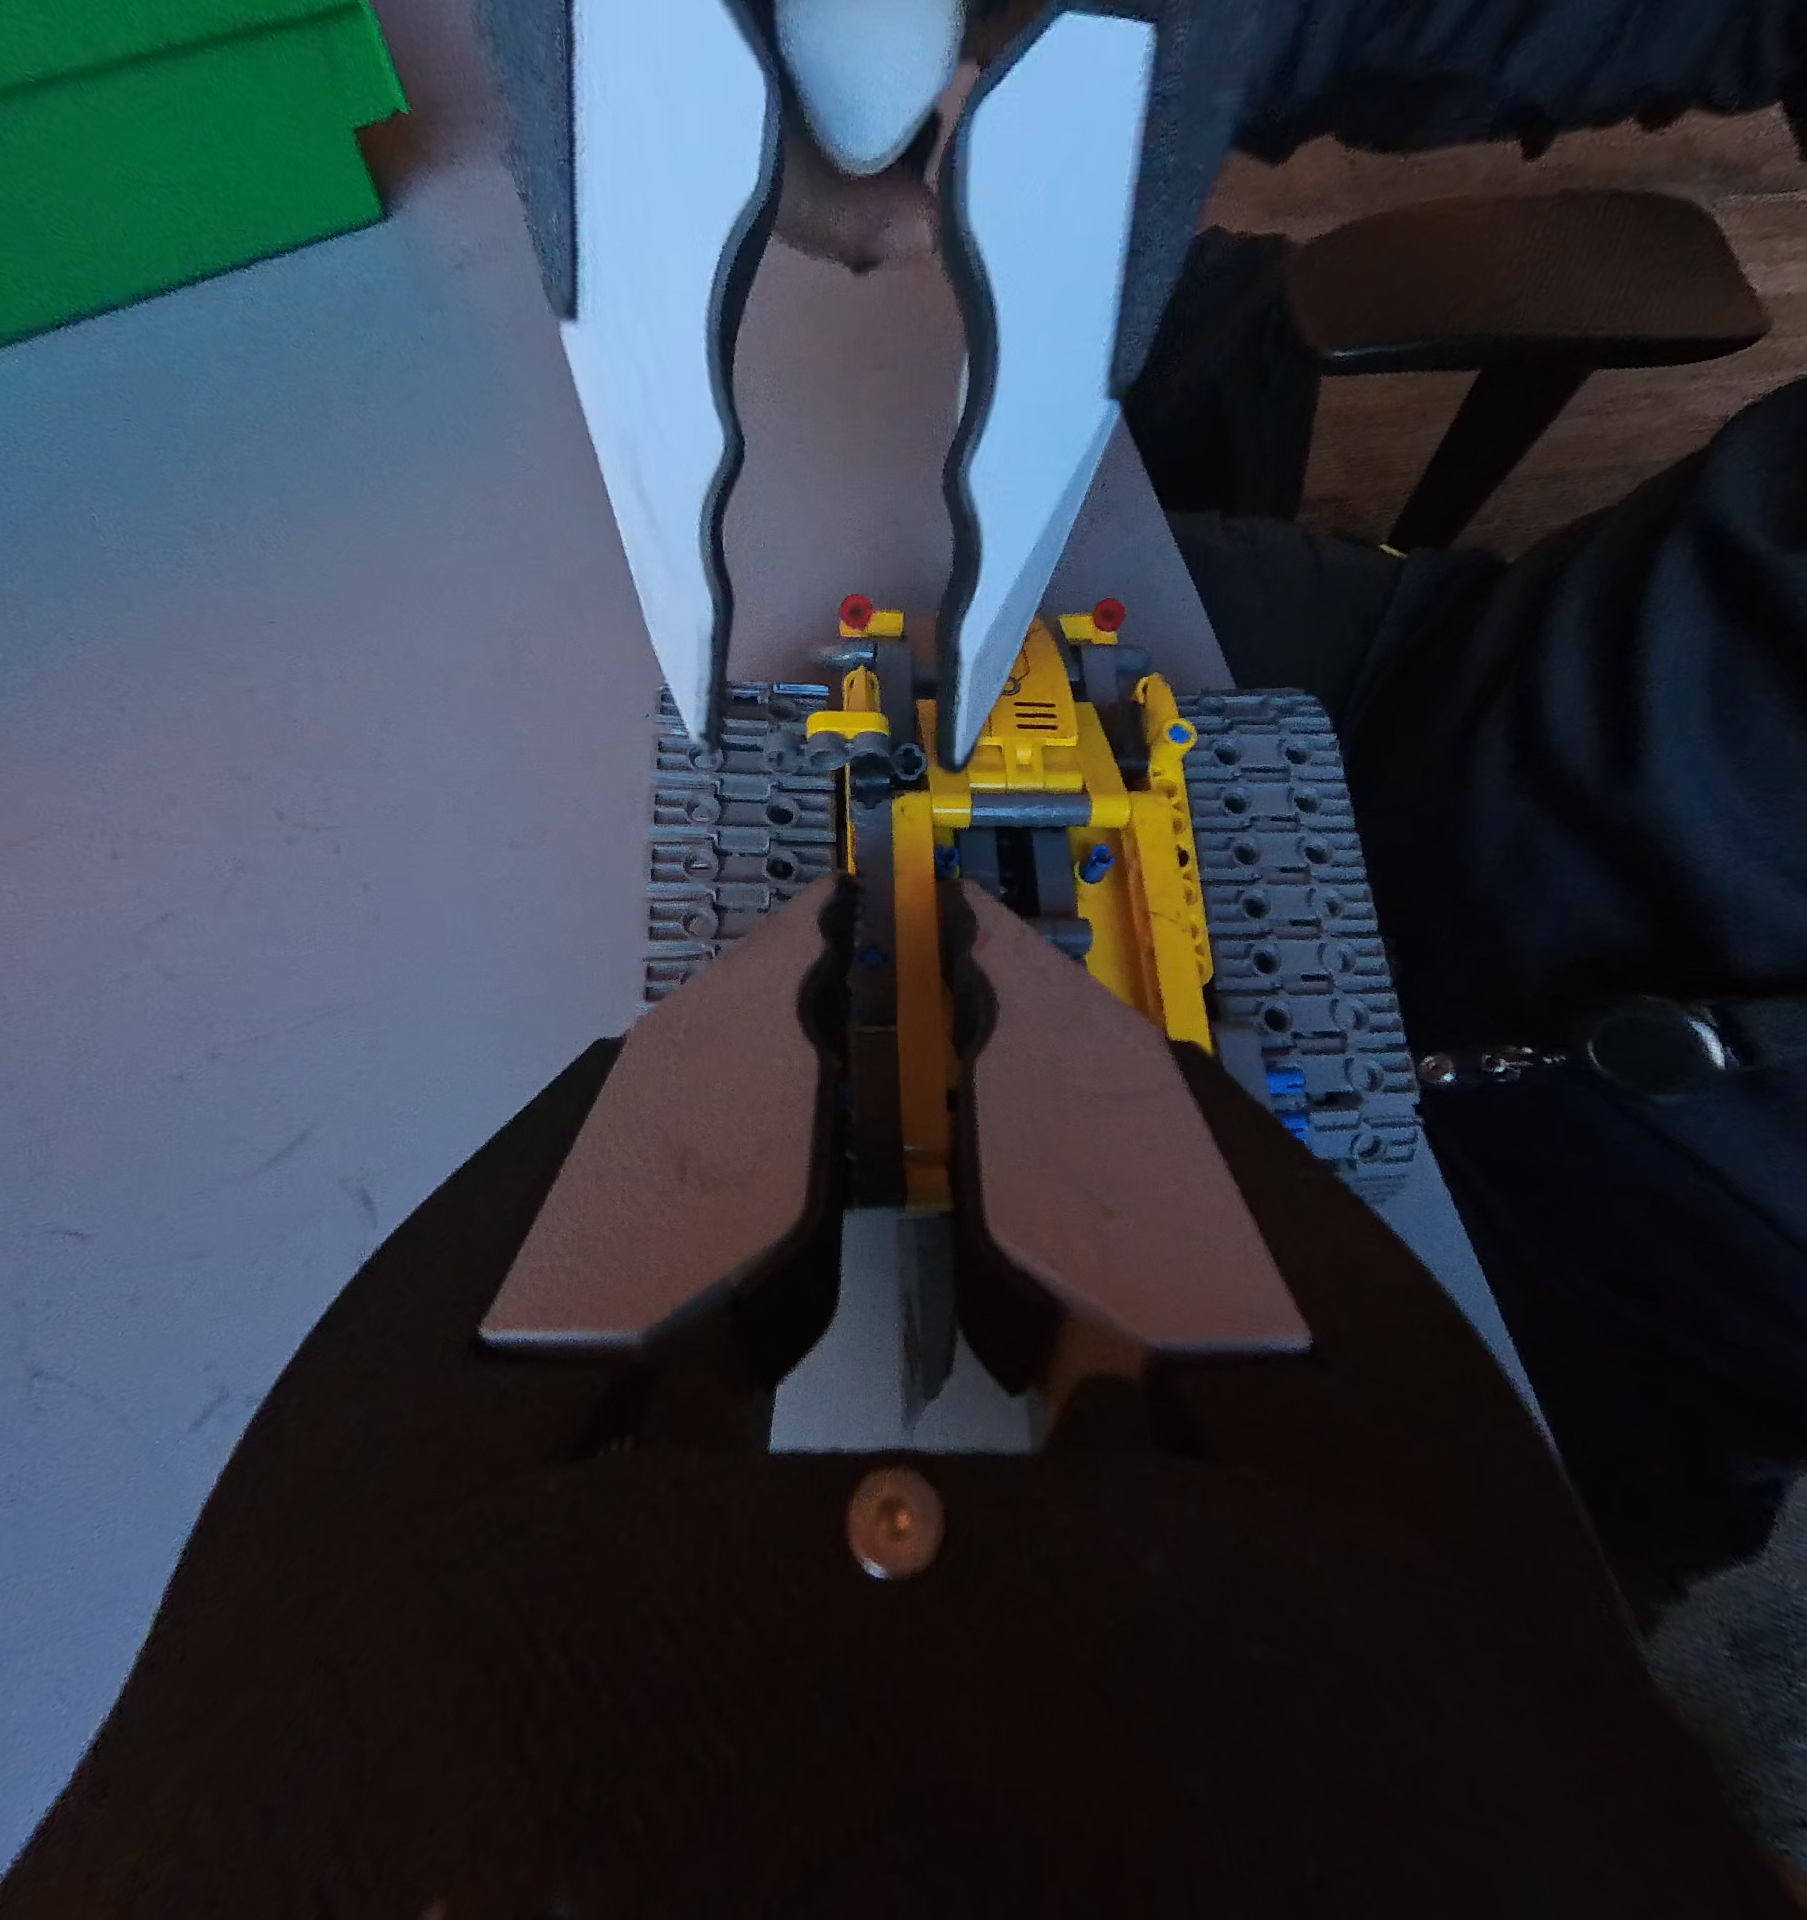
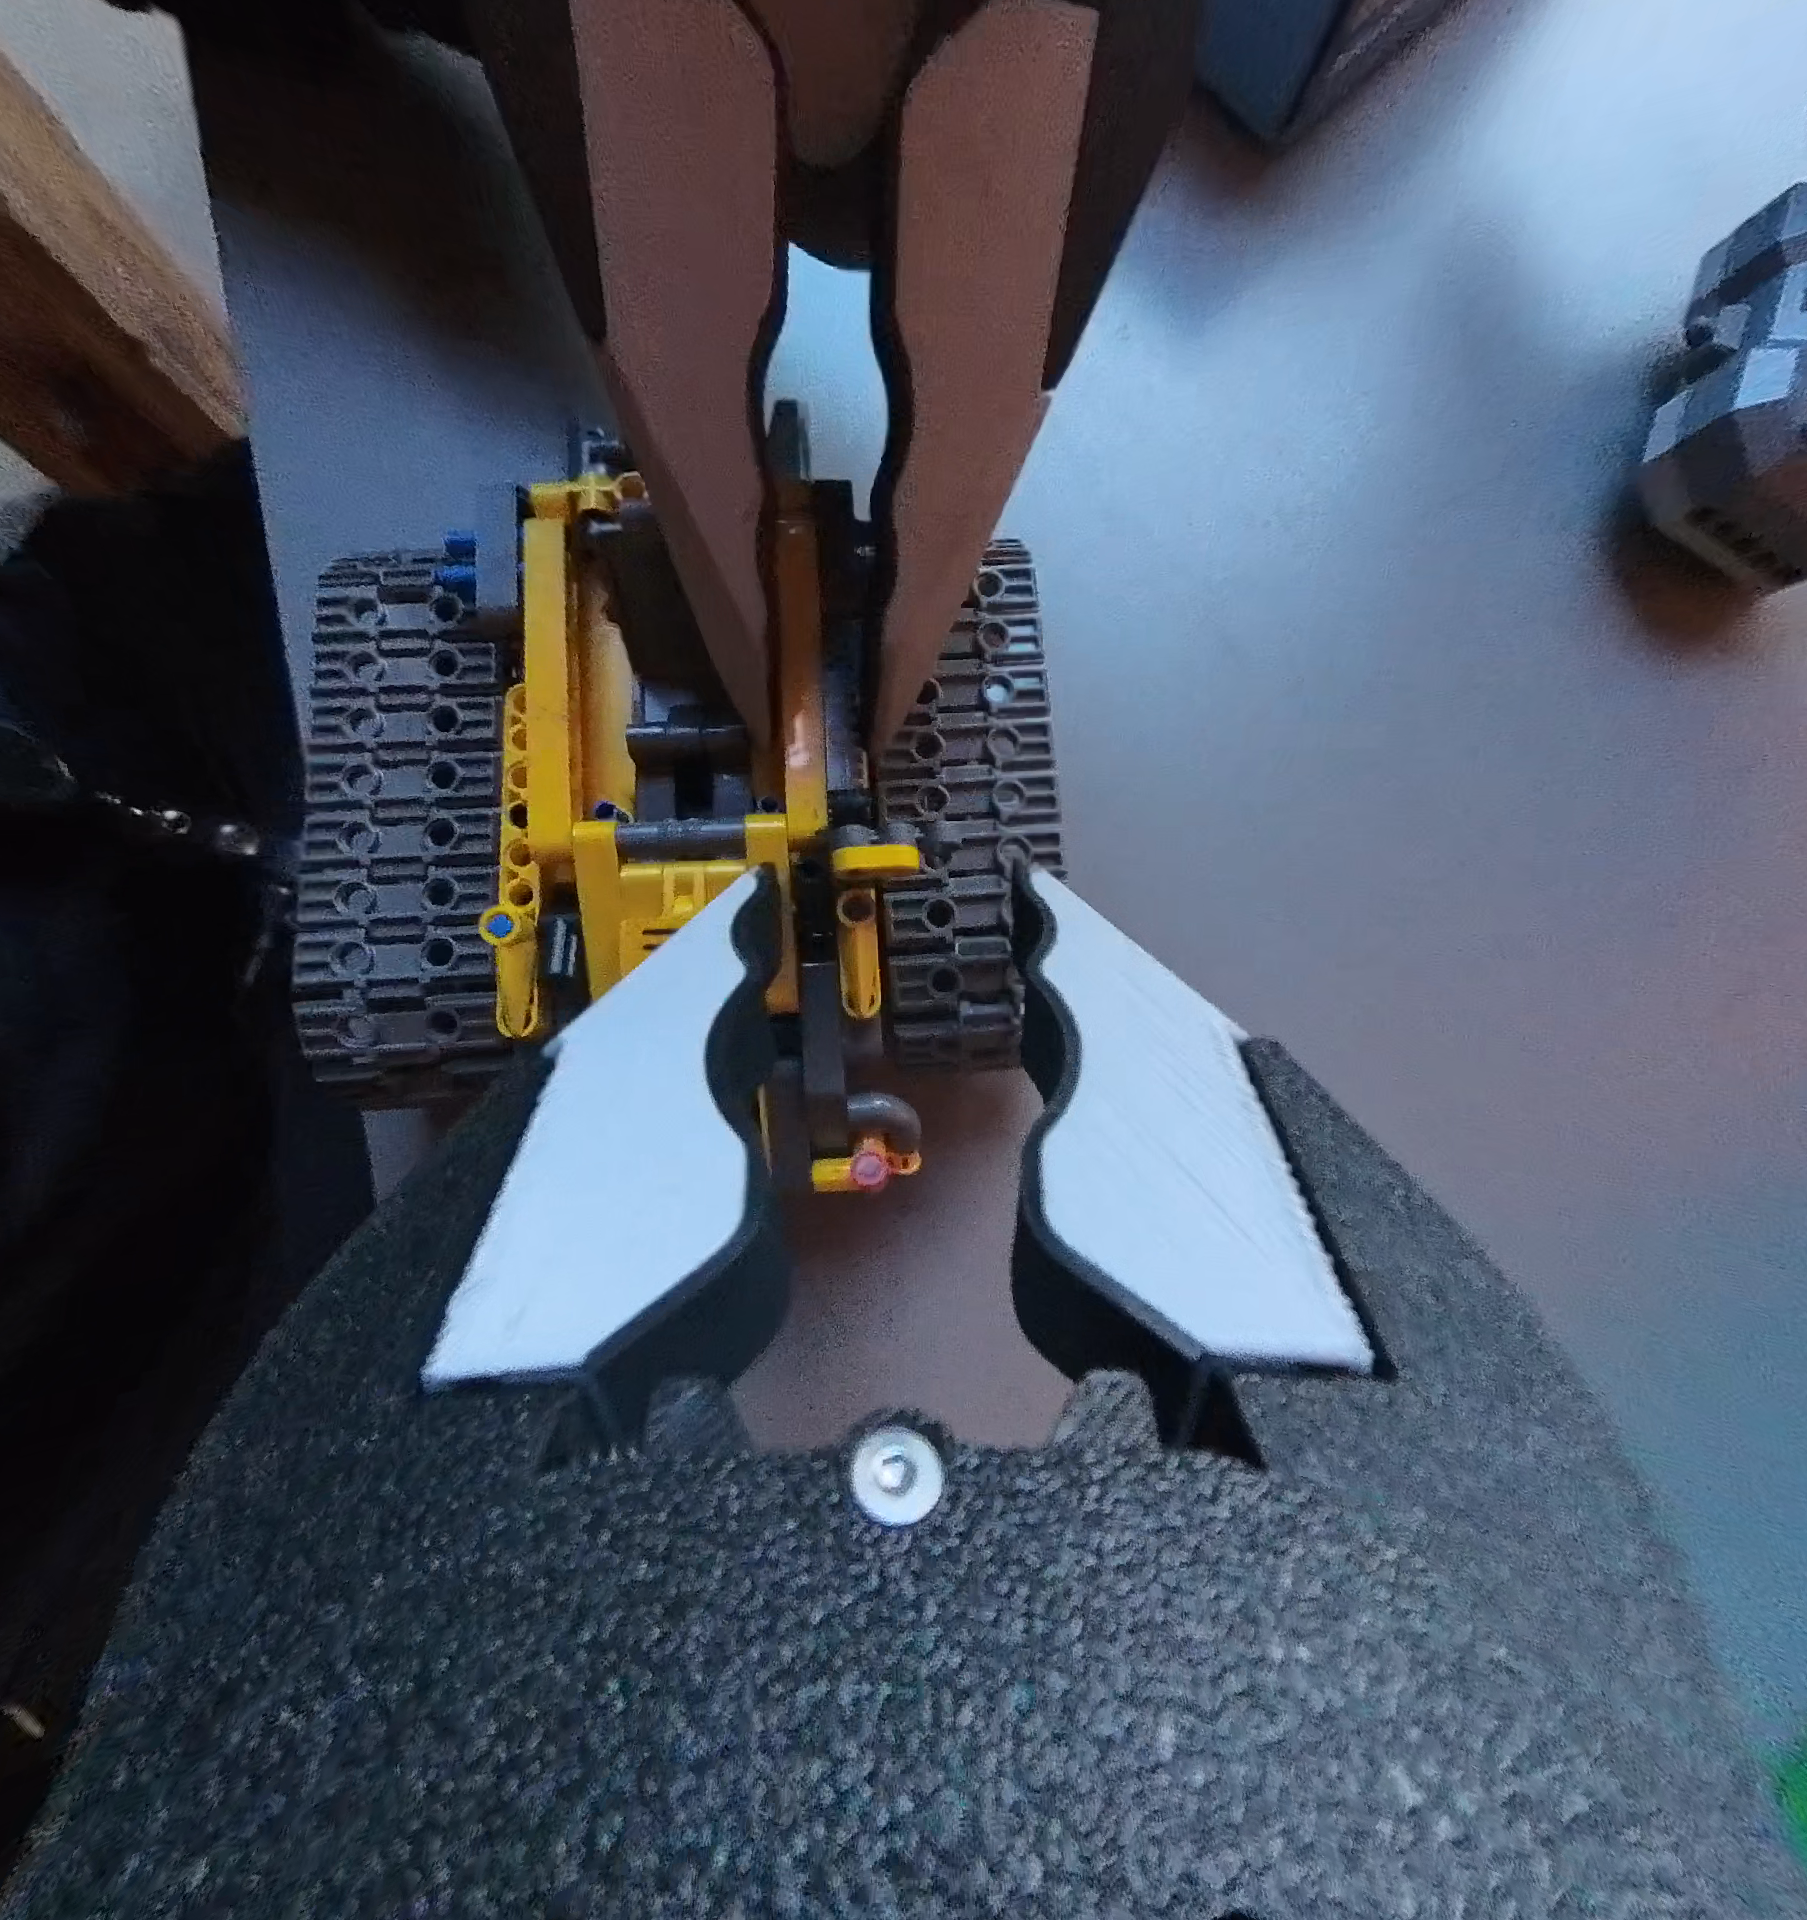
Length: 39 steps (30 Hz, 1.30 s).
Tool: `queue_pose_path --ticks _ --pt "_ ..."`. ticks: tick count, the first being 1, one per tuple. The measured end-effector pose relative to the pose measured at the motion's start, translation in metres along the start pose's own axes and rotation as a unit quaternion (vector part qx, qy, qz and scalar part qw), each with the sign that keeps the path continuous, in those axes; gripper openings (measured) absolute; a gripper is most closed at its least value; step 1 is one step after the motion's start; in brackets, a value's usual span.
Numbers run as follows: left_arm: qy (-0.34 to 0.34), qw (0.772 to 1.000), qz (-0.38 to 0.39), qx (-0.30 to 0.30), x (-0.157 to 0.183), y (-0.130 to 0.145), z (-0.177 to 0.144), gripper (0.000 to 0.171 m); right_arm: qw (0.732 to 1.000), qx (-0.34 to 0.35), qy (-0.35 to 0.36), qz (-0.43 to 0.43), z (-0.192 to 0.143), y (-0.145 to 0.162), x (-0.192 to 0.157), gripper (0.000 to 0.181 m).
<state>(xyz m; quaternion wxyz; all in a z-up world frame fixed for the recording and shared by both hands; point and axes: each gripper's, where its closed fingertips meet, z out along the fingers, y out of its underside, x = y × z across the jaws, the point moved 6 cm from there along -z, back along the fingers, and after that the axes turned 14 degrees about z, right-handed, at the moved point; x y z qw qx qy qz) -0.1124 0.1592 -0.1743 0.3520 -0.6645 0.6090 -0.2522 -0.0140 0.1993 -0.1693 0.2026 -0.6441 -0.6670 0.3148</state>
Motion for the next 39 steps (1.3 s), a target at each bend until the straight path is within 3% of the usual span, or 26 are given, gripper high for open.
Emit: queue_pose_path --ticks 3,7,11,18,31,39 --pt "0.005 1.000 -0.003 0.004 0.000 -0.002 -0.006 0.014 0.997 0.062 -0.039 0.025 -0.001 -0.001 0.001 0.027" --pt "-0.012 1.000 -0.007 0.023 -0.005 -0.012 -0.013 0.012 0.991 0.105 -0.077 0.033 0.000 -0.001 0.004 0.028" --pt "-0.006 1.000 -0.004 0.004 -0.003 -0.016 0.003 0.013 0.991 0.099 -0.094 0.016 0.007 0.005 0.003 0.030" --pt "-0.040 0.999 0.008 -0.004 -0.007 -0.017 0.003 0.006 0.987 0.112 -0.116 0.006 0.009 0.003 0.006 0.023" --pt "-0.015 1.000 -0.001 0.002 -0.006 -0.015 0.012 0.005 0.988 0.097 -0.117 -0.022 0.003 0.004 0.010 0.026" --pt "0.058 0.988 -0.118 0.082 -0.019 -0.006 0.012 0.005 0.965 0.087 -0.224 0.105 0.007 0.004 0.023 0.022"
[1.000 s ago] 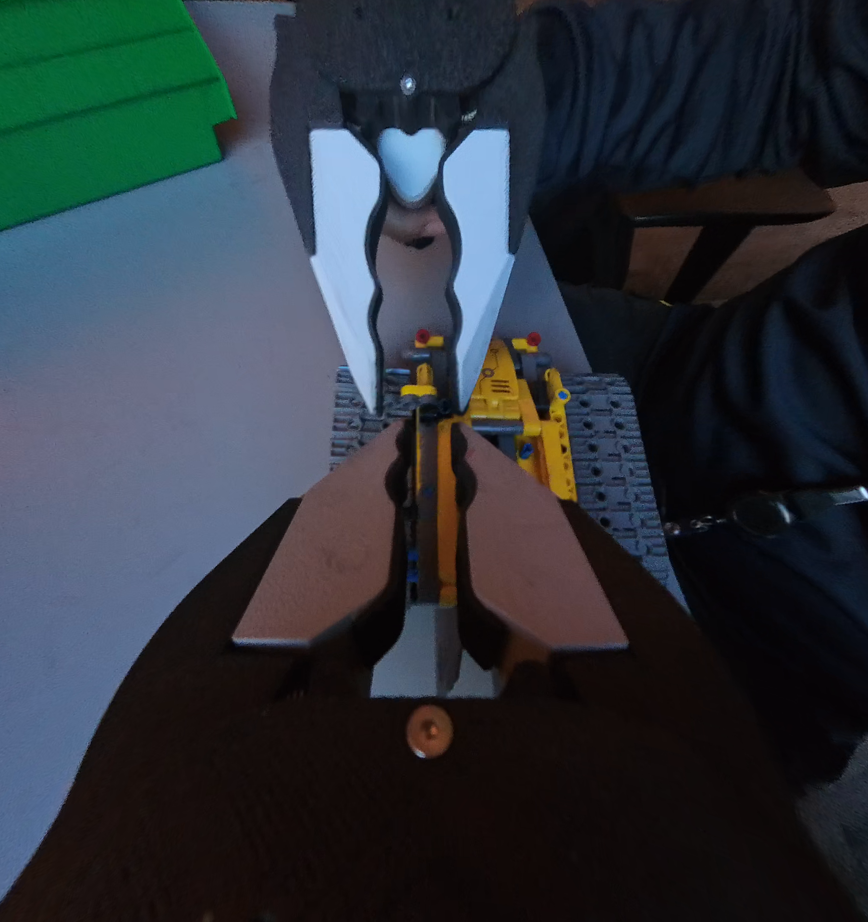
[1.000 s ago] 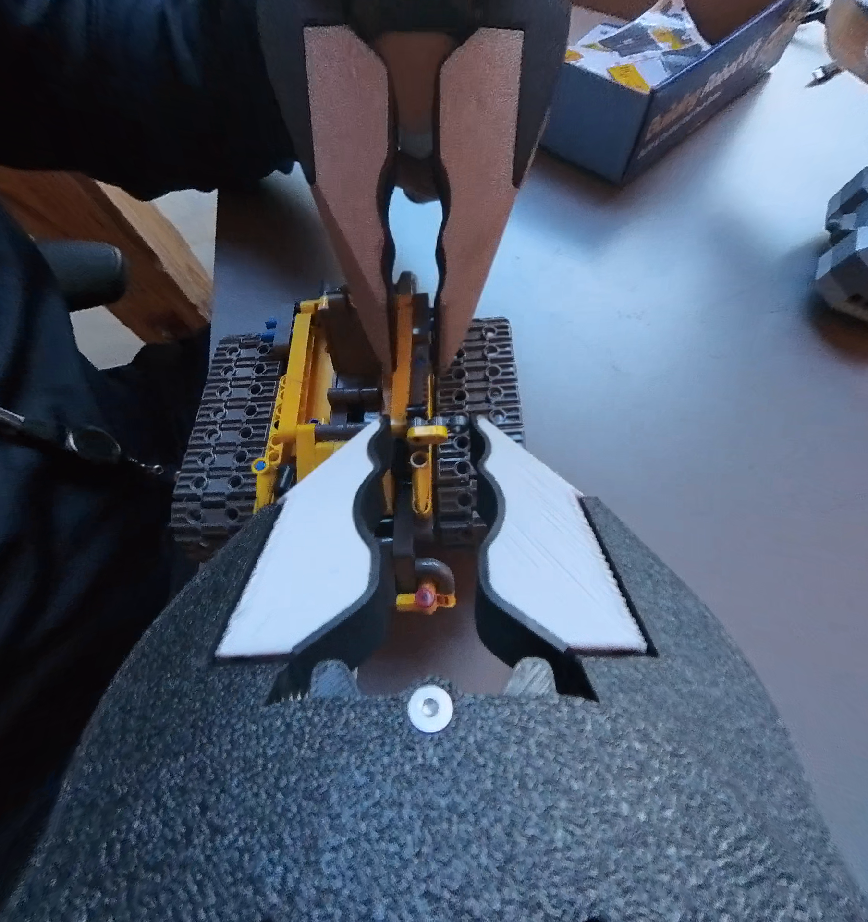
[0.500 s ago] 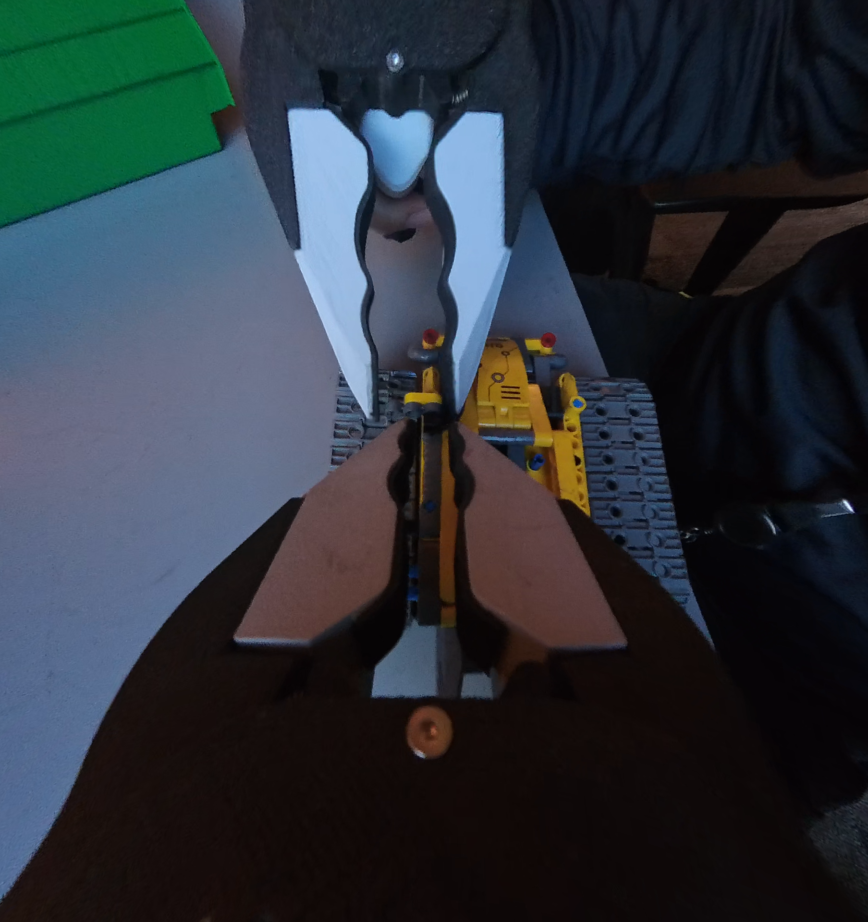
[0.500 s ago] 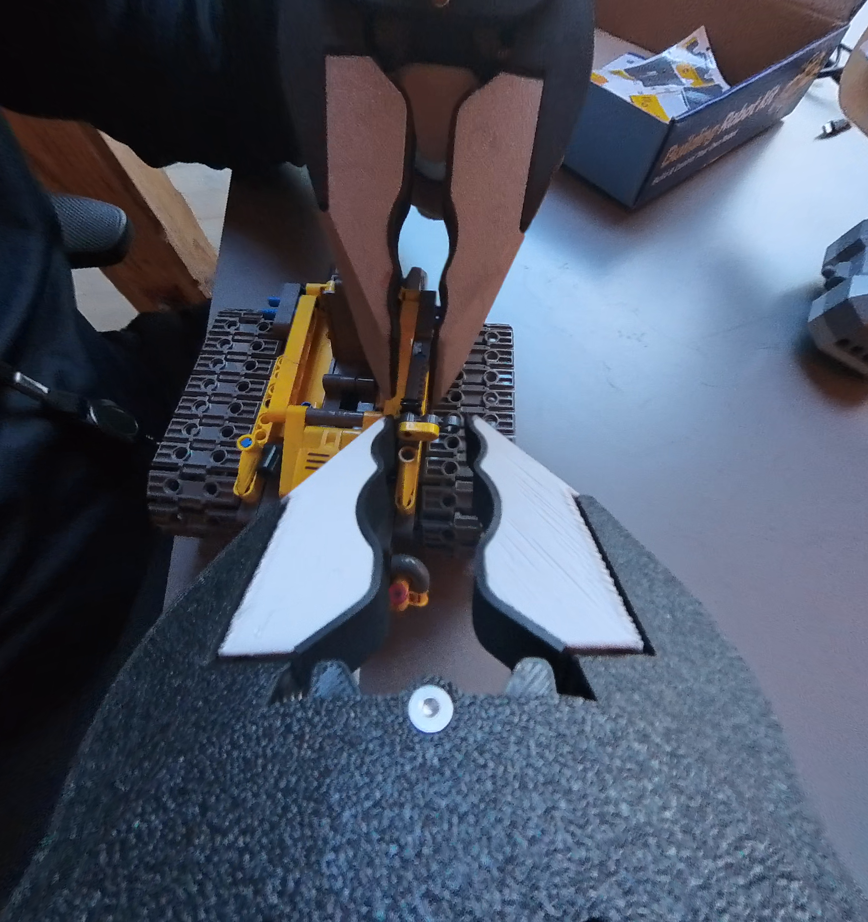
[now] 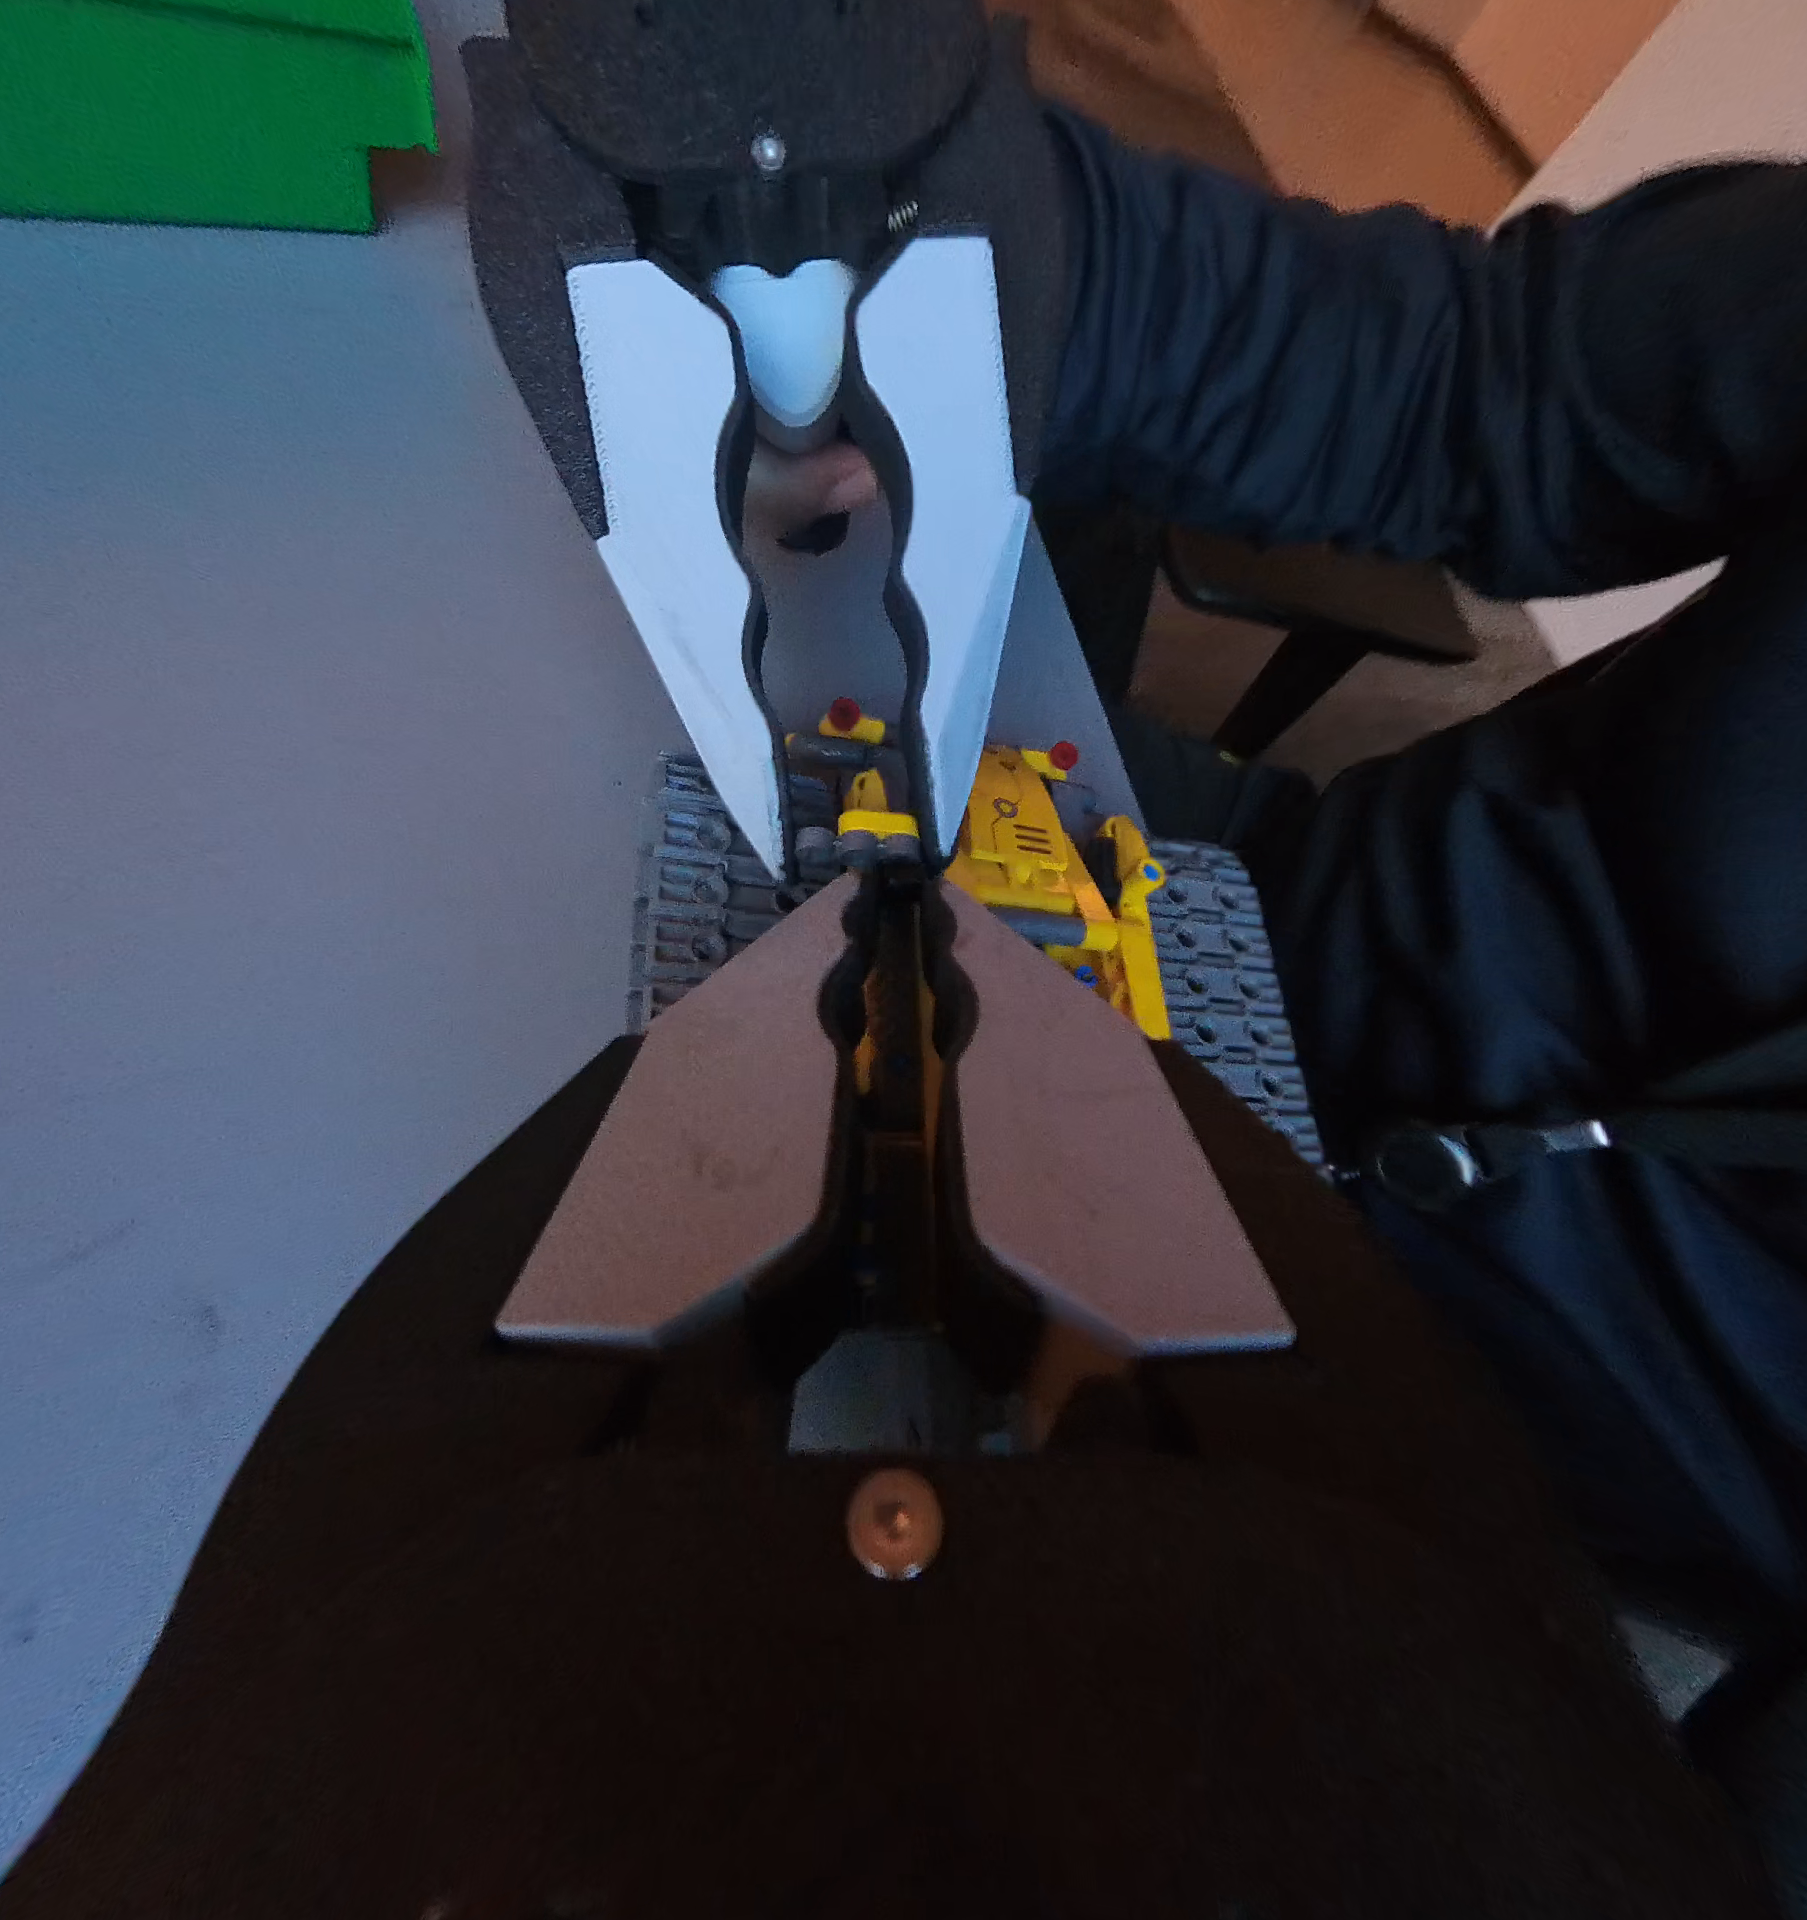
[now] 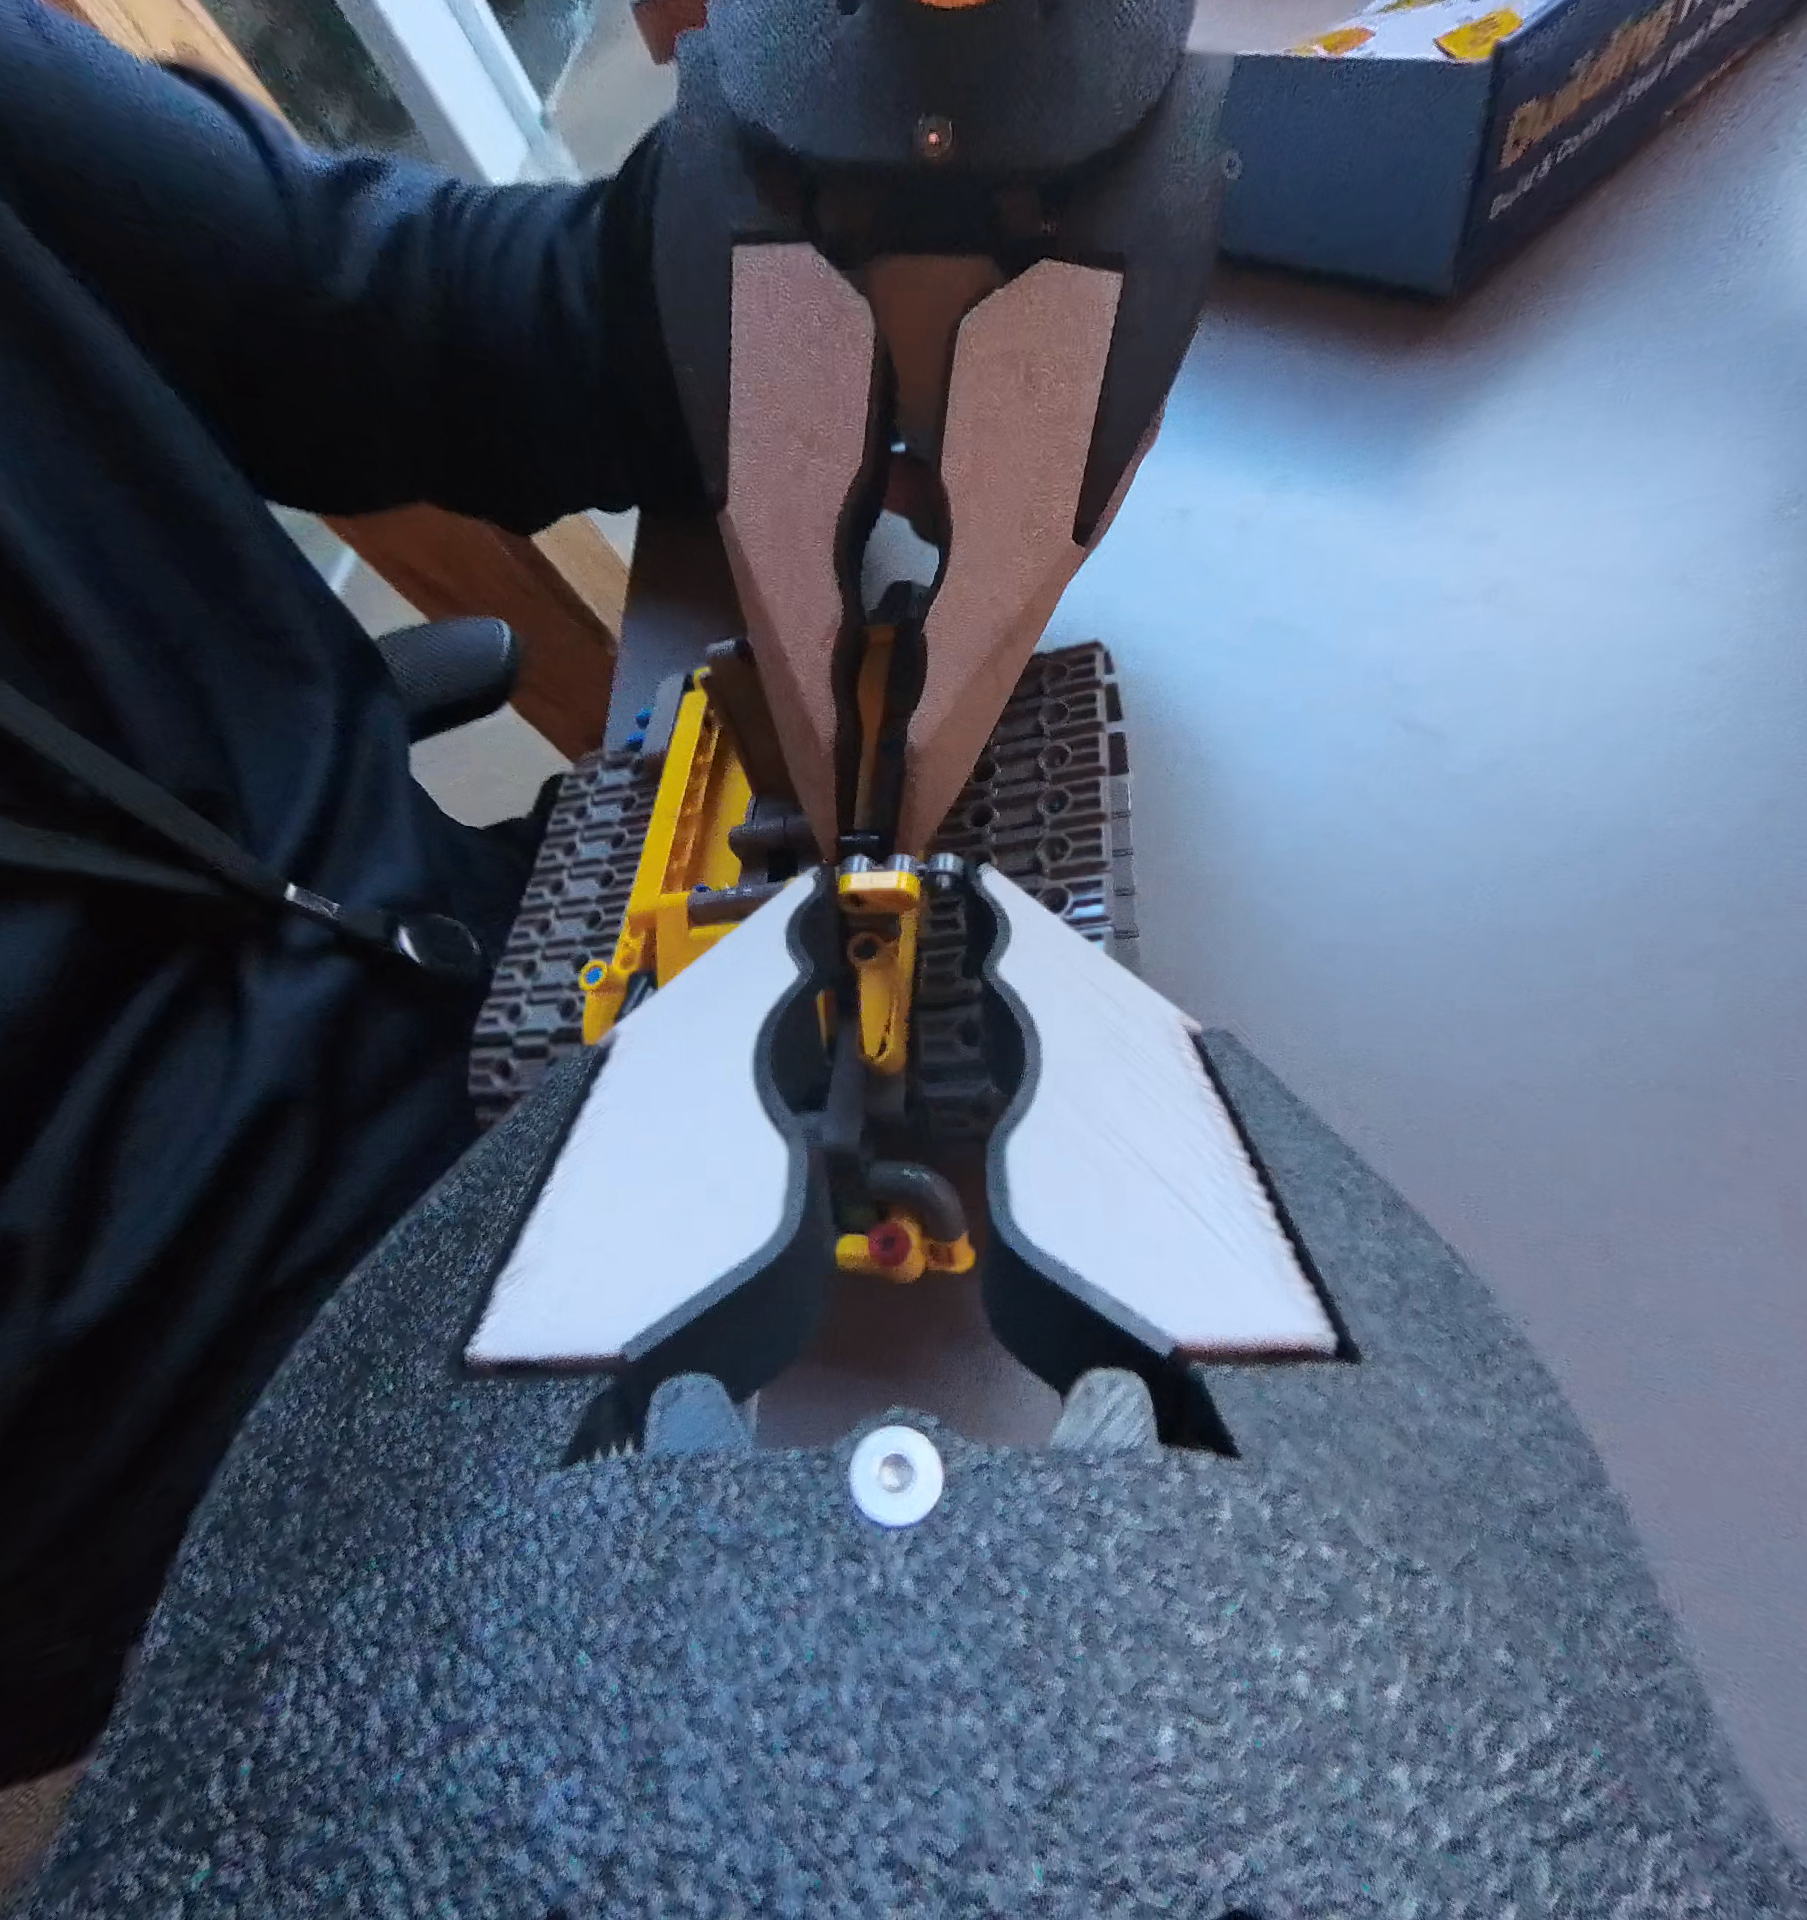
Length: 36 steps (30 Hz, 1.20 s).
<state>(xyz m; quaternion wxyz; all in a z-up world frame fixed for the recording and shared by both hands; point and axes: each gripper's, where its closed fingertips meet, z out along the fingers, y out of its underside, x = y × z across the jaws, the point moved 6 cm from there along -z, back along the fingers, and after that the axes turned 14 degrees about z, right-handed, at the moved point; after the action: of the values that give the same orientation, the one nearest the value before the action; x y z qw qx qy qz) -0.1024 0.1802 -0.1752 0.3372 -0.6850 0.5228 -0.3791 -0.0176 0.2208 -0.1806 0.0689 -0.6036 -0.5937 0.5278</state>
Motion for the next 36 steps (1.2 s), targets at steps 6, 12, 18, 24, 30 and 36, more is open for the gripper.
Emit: queue_pose_path --ticks 6,12,18,24,30,36 --pt "0.038 0.998 -0.040 0.031 -0.004 0.003 -0.001 0.005 0.997 0.003 -0.032 0.075 0.000 0.000 0.003 0.022" --pt "0.047 0.995 -0.070 0.043 -0.009 0.004 -0.003 0.006 0.975 -0.009 -0.088 0.204 0.000 0.000 0.008 0.012" --pt "0.062 0.992 -0.086 0.063 -0.010 0.006 -0.006 0.006 0.973 -0.002 -0.080 0.215 0.000 -0.002 0.006 0.011" --pt "0.084 0.988 -0.100 0.078 -0.011 0.006 -0.007 0.006 0.966 0.018 -0.102 0.235 -0.003 -0.003 0.007 0.011" --pt "0.095 0.986 -0.103 0.088 -0.011 0.006 -0.006 0.006 0.969 0.024 -0.097 0.225 -0.005 -0.003 0.004 0.012" --pt "0.068 0.994 -0.048 0.066 -0.005 0.004 -0.003 0.006 0.998 0.023 -0.008 0.058 -0.010 0.003 -0.012 0.025"
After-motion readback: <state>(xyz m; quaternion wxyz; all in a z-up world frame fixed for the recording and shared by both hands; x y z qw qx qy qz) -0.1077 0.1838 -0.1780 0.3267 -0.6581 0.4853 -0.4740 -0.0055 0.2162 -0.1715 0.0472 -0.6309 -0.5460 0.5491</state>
